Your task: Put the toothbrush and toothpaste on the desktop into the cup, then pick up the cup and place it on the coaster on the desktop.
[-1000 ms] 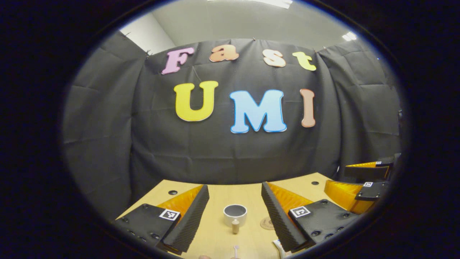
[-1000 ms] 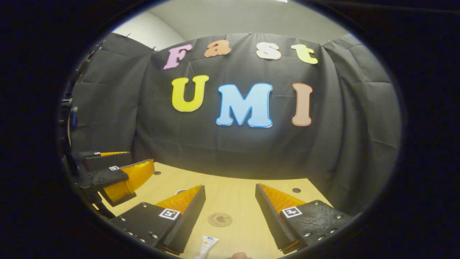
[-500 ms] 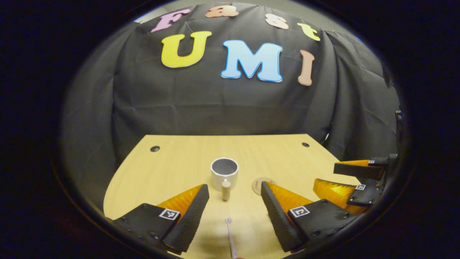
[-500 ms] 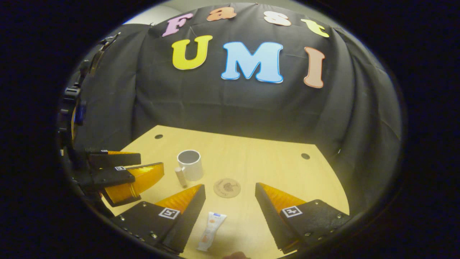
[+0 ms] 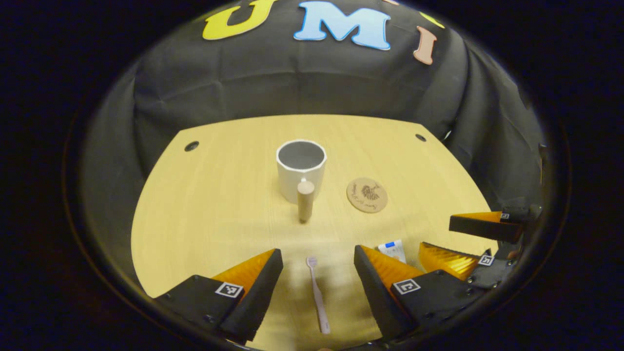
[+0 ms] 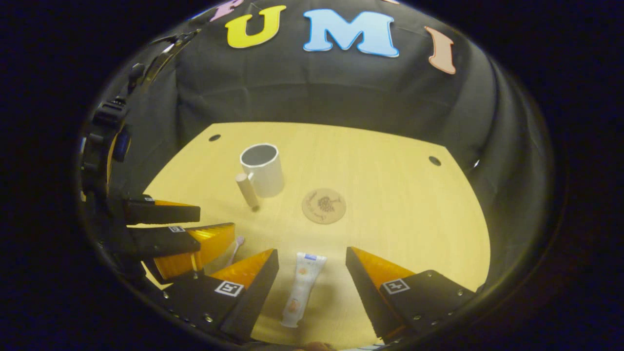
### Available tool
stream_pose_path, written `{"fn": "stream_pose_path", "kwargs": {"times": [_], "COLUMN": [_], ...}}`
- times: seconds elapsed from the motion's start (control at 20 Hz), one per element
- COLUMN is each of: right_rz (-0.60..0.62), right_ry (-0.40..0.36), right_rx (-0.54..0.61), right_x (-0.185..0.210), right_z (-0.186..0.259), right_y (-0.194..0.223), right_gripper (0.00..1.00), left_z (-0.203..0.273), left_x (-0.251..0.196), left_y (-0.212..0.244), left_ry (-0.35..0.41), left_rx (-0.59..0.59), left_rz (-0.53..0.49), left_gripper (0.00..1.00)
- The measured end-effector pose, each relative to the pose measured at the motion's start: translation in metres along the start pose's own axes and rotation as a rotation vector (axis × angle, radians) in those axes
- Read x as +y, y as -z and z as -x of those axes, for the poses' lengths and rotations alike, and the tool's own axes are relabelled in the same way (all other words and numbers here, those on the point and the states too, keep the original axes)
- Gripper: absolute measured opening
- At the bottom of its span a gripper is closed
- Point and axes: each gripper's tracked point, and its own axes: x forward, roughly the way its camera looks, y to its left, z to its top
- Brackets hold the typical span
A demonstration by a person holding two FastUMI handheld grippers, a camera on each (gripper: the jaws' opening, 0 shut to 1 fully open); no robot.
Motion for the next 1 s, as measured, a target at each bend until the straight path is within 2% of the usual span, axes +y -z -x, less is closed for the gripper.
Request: {"fn": "stream_pose_path", "kwargs": {"times": [0.05, 0.1, 0.15, 0.2, 0.35, 0.4, 0.45, 0.5, 0.55, 0.65, 0.7, 0.9, 0.95, 1.0], "right_rz": [-0.014, -0.03, -0.048, -0.067, -0.116, -0.128, -0.138, -0.144, -0.148, -0.157, -0.163, -0.178, -0.18, -0.181], "right_ry": [-0.012, -0.024, -0.027, -0.028, -0.054, -0.06, -0.063, -0.065, -0.066, -0.074, -0.079, -0.084, -0.082, -0.078], "right_rx": [0.043, 0.081, 0.123, 0.163, 0.264, 0.291, 0.312, 0.333, 0.351, 0.378, 0.386, 0.414, 0.42, 0.423], "right_x": [0.002, 0.004, 0.005, 0.006, 0.012, 0.013, 0.013, 0.013, 0.012, 0.012, 0.013, 0.013, 0.013, 0.011], "right_z": [-0.006, -0.011, -0.017, -0.022, -0.032, -0.034, -0.036, -0.04, -0.043, -0.047, -0.048, -0.055, -0.057, -0.057], "right_y": [0.01, 0.018, 0.027, 0.039, 0.063, 0.069, 0.074, 0.079, 0.083, 0.086, 0.088, 0.092, 0.093, 0.093], "right_gripper": [0.88, 0.88, 0.88, 0.88, 0.88, 0.88, 0.88, 0.87, 0.87, 0.88, 0.88, 0.88, 0.88, 0.88], "left_z": [-0.006, -0.012, -0.015, -0.021, -0.03, -0.032, -0.034, -0.036, -0.037, -0.037, -0.036, -0.039, -0.04, -0.042], "left_x": [0.0, 0.002, 0.004, 0.004, 0.007, 0.008, 0.008, 0.007, 0.007, 0.006, 0.004, 0.004, 0.005, 0.008], "left_y": [0.008, 0.016, 0.022, 0.03, 0.059, 0.067, 0.073, 0.079, 0.085, 0.097, 0.103, 0.119, 0.121, 0.121], "left_ry": [0.001, -0.006, -0.013, -0.015, -0.029, -0.034, -0.037, -0.04, -0.043, -0.049, -0.048, -0.061, -0.068, -0.084], "left_rx": [0.033, 0.067, 0.1, 0.134, 0.25, 0.279, 0.303, 0.323, 0.342, 0.375, 0.395, 0.444, 0.452, 0.454], "left_rz": [0.01, 0.015, 0.017, 0.02, 0.031, 0.035, 0.04, 0.04, 0.037, 0.025, 0.02, 0.01, 0.011, -0.003], "left_gripper": [1.0, 0.95, 1.0, 0.95, 0.95, 1.0, 0.96, 0.96, 1.0, 1.0, 0.96, 0.95, 1.0, 0.95]}}
